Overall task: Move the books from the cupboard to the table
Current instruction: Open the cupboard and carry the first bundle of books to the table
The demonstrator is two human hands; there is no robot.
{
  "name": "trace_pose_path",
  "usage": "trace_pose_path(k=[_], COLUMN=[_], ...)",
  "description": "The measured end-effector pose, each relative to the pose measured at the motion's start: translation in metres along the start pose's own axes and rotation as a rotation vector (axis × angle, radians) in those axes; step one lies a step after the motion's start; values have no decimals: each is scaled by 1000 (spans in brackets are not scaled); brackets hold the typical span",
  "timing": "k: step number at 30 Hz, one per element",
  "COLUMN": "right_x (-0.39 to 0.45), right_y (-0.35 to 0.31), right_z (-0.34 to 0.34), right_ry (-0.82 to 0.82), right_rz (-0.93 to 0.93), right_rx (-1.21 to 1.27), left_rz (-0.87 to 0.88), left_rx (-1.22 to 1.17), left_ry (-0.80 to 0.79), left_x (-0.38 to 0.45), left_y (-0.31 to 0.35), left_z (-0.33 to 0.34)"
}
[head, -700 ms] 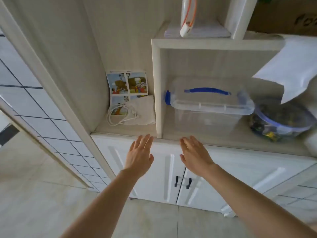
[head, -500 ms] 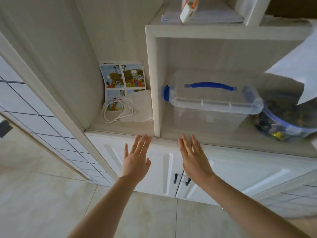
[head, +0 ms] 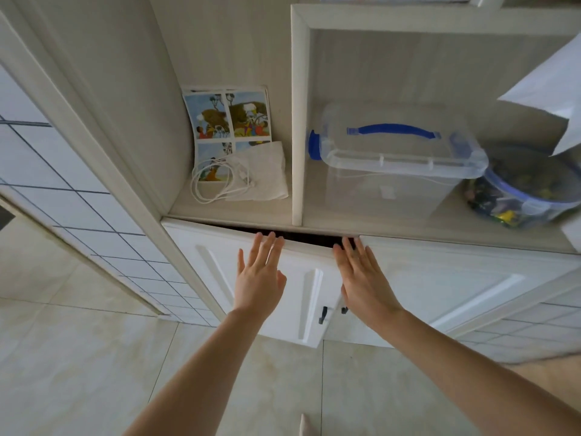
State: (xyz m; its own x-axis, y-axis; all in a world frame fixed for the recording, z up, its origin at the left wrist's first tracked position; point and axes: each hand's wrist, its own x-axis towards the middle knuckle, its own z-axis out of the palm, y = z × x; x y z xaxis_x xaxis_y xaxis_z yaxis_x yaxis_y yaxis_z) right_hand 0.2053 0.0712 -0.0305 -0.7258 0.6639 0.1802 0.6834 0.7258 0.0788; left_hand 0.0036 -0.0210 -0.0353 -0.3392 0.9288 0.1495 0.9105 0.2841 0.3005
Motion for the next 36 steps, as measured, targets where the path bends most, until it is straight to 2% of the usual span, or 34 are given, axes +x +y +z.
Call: trace_pose_path(k=[5,12,14,17,21,26,28,30,32,36], right_x=[-37,-96,-109,-121,-127,-125,-119,-111,-103,-90], right_y=[-39,-119,-148,-185,-221,-262,-279,-298,-319,-370], right_z=[-13,-38,-50,-69,-87,-85,-86,-86,-84,-80], right_ry=[-5,121,81,-66,-59,-320,-490,-678,-796,-829], right_rz=[89,159,198,279,390,598,617,598,577,575], right_rx=[-11,28,85,222,521,1014,1200,1282,1340,1394], left_rz=[83,232,231,204,115,-39,-99,-135,-189,-271], left_rx=[-31,-117,-151,-218,-350,-544,-650,-682,-712,-729], left_ry=[-63,-124,-124,-94,-46,-33,-61,-73,-84,-97], left_x=[-26,-77,-94,-117,-142,-169,-178,-183,-188,-196], left_y=[-15,-56,-66,-77,-90,-120,-130,-144,-157,-184], left_z=[-16,-46,-52,-58,-59,-62,-68,-76,-86,-109])
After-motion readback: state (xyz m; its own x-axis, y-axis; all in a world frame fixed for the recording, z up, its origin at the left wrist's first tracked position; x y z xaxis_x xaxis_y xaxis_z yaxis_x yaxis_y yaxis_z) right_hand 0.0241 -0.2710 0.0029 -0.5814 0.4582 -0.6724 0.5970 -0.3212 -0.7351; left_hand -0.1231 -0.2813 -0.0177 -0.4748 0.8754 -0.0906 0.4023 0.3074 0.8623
